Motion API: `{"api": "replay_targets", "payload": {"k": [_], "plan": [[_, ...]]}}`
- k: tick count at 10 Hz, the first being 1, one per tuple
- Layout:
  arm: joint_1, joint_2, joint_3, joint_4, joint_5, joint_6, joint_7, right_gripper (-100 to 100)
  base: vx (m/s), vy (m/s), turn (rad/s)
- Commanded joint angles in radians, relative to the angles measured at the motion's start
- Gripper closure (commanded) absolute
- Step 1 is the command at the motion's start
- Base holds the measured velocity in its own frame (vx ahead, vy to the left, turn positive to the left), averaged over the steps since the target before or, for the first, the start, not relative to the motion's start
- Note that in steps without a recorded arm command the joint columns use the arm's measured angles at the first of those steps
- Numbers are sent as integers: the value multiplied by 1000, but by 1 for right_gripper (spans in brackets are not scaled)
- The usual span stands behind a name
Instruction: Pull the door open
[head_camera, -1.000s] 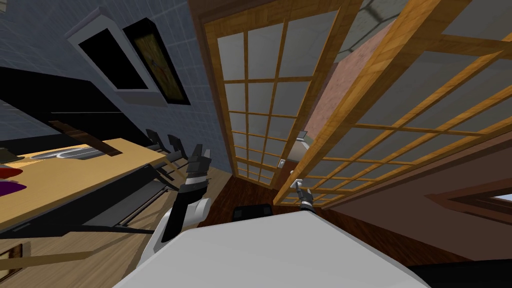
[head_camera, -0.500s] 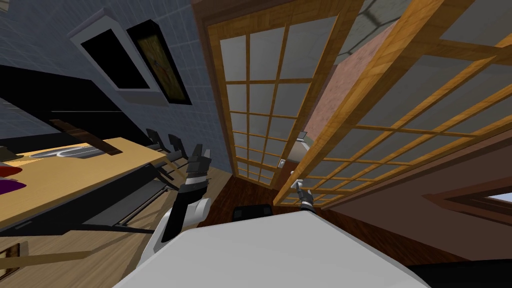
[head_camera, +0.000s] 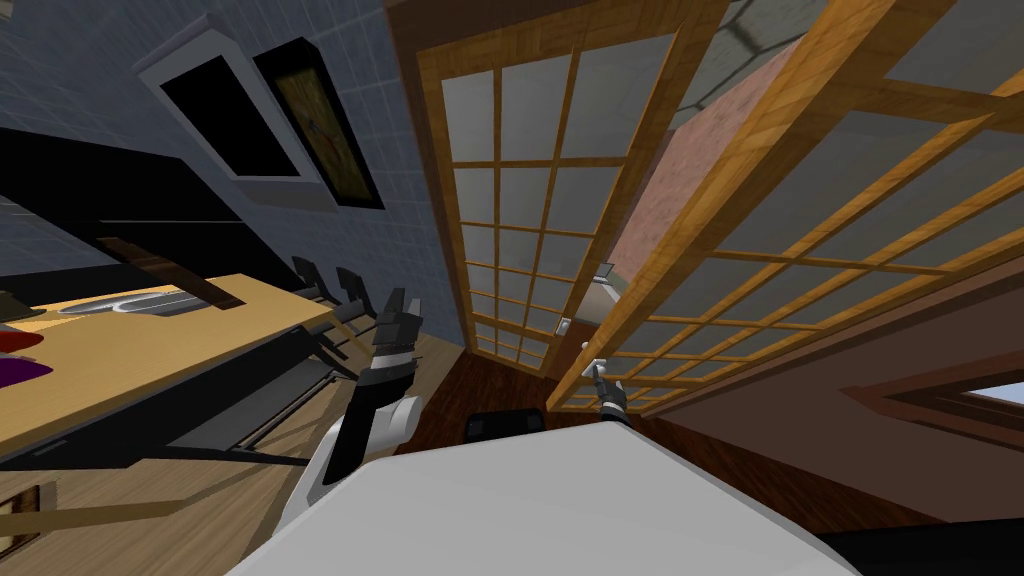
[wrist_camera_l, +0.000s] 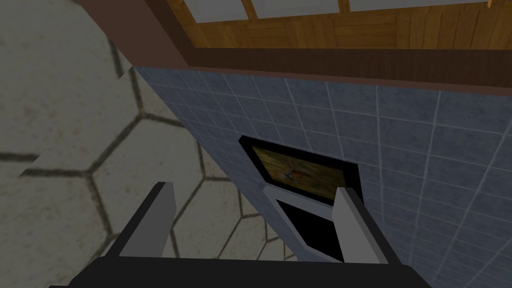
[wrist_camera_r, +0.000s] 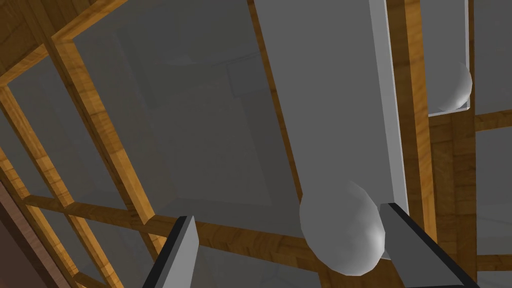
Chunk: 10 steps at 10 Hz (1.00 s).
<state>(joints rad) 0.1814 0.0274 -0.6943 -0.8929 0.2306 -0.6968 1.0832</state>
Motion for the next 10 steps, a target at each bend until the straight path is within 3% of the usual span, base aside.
{"api": "replay_targets", "payload": {"k": [1, 7, 8, 10], "plan": [[4, -42, -36, 44, -16, 12, -2, 100, -10, -12, -19], [4, -42, -36, 44, -16, 12, -2, 100, -1, 4, 2], [-13, -20, 5, 27, -16, -3, -39, 100, -32, 31, 99], [-13, -25, 12, 28, -25, -5, -66, 100, -35, 0, 70]]}}
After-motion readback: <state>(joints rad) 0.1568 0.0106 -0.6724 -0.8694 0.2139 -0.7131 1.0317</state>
